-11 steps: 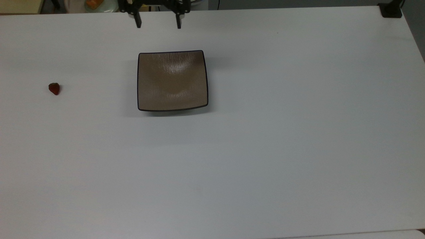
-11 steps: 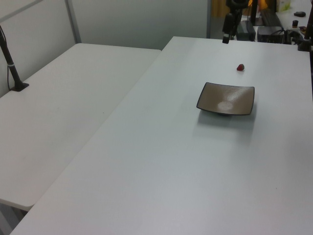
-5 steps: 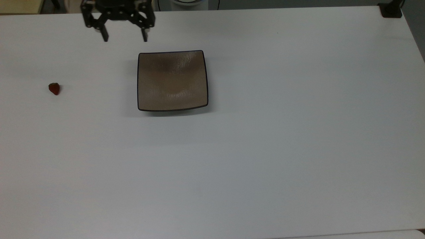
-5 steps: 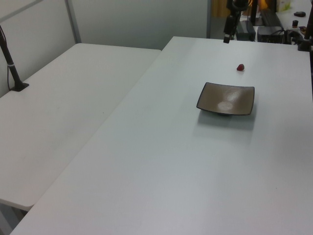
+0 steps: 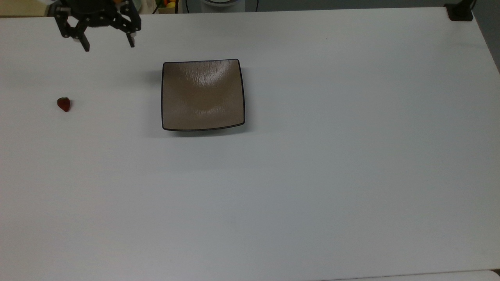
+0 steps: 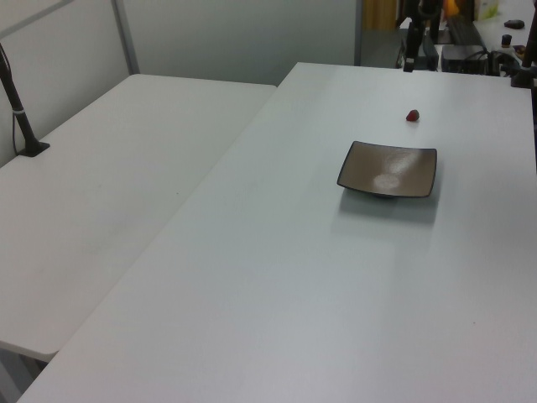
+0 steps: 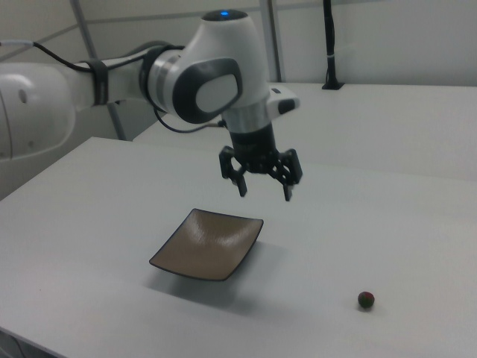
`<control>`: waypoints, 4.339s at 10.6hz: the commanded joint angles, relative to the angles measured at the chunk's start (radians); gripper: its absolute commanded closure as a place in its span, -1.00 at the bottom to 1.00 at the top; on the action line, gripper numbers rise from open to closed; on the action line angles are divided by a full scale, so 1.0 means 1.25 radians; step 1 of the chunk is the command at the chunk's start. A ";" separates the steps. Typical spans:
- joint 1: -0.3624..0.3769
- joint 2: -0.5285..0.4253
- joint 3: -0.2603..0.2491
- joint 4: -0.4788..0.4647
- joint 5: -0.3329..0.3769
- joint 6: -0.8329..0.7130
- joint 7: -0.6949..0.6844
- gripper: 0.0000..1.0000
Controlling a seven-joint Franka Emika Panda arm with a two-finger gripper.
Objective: Strawberries on a ceramic plate
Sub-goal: 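Move the open gripper over toward the red strawberry, then lower the gripper onto the strawberry and close it, then lift the held strawberry and carry it toward the brown plate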
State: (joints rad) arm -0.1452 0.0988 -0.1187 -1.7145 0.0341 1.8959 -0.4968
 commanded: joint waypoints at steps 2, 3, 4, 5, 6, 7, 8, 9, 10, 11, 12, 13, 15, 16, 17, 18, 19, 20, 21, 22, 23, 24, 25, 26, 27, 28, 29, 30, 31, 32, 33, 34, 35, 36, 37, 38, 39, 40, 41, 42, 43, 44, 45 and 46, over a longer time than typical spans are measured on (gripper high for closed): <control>-0.042 0.057 -0.022 -0.013 -0.029 0.065 -0.196 -1.00; -0.054 0.078 -0.023 -0.014 -0.029 0.087 -0.250 -1.00; -0.062 0.100 -0.024 -0.019 -0.029 0.109 -0.285 -1.00; -0.070 0.117 -0.024 -0.020 -0.029 0.147 -0.313 -1.00; -0.079 0.138 -0.024 -0.019 -0.029 0.176 -0.325 -1.00; -0.085 0.160 -0.024 -0.018 -0.037 0.199 -0.325 -1.00; -0.088 0.179 -0.024 -0.016 -0.053 0.216 -0.327 -1.00; -0.094 0.203 -0.024 -0.016 -0.082 0.243 -0.327 -1.00; -0.100 0.226 -0.024 -0.016 -0.117 0.287 -0.327 -1.00; -0.107 0.244 -0.024 -0.019 -0.134 0.333 -0.327 -1.00; -0.118 0.258 -0.024 -0.020 -0.136 0.357 -0.342 -1.00; -0.123 0.273 -0.024 -0.019 -0.135 0.377 -0.370 -1.00; -0.128 0.289 -0.031 -0.021 -0.136 0.421 -0.379 -1.00; -0.128 0.296 -0.035 -0.021 -0.137 0.423 -0.385 -1.00; -0.128 0.305 -0.049 -0.021 -0.137 0.423 -0.395 -1.00; -0.128 0.308 -0.050 -0.024 -0.137 0.423 -0.395 -1.00; -0.128 0.309 -0.052 -0.031 -0.137 0.426 -0.395 -0.97; -0.128 0.308 -0.052 -0.031 -0.137 0.430 -0.395 -0.90; -0.128 0.308 -0.052 -0.034 -0.137 0.430 -0.395 -0.65; -0.128 0.309 -0.052 -0.034 -0.137 0.430 -0.395 -0.42; -0.128 0.309 -0.052 -0.035 -0.137 0.430 -0.395 -0.28; -0.128 0.309 -0.051 -0.035 -0.137 0.430 -0.395 -0.21; -0.128 0.309 -0.052 -0.036 -0.137 0.430 -0.394 -0.20; -0.128 0.309 -0.052 -0.036 -0.137 0.430 -0.394 -0.16; -0.128 0.309 -0.052 -0.036 -0.138 0.430 -0.394 -0.06; -0.128 0.309 -0.052 -0.036 -0.138 0.430 -0.394 0.06; -0.127 0.309 -0.052 -0.041 -0.138 0.430 -0.394 0.22; -0.127 0.308 -0.052 -0.042 -0.138 0.428 -0.393 0.41; -0.126 0.306 -0.052 -0.042 -0.138 0.425 -0.392 0.62; -0.121 0.304 -0.052 -0.042 -0.138 0.420 -0.384 0.83; -0.121 0.298 -0.052 -0.042 -0.138 0.417 -0.368 0.91; -0.117 0.290 -0.052 -0.041 -0.138 0.415 -0.333 0.92; -0.116 0.276 -0.050 -0.041 -0.137 0.414 -0.302 0.92; -0.116 0.261 -0.047 -0.040 -0.137 0.397 -0.284 0.92; -0.112 0.237 -0.045 -0.036 -0.135 0.356 -0.271 0.92; -0.105 0.208 -0.045 -0.032 -0.126 0.313 -0.265 0.92; -0.100 0.170 -0.045 -0.032 -0.121 0.277 -0.251 0.92; -0.095 0.146 -0.044 -0.032 -0.118 0.236 -0.219 0.92; -0.079 0.116 -0.044 -0.032 -0.117 0.198 -0.193 0.92; -0.062 0.091 -0.044 -0.032 -0.116 0.158 -0.156 0.92; -0.037 0.071 -0.043 -0.031 -0.116 0.119 -0.106 0.91; -0.018 0.052 -0.041 -0.031 -0.114 0.095 -0.073 0.90; 0.002 0.035 -0.032 -0.031 -0.103 0.064 -0.042 0.90; 0.014 0.019 -0.022 -0.031 -0.079 0.037 -0.004 0.90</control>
State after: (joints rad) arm -0.1737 0.1850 -0.1598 -1.7305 -0.1130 2.0152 -0.5999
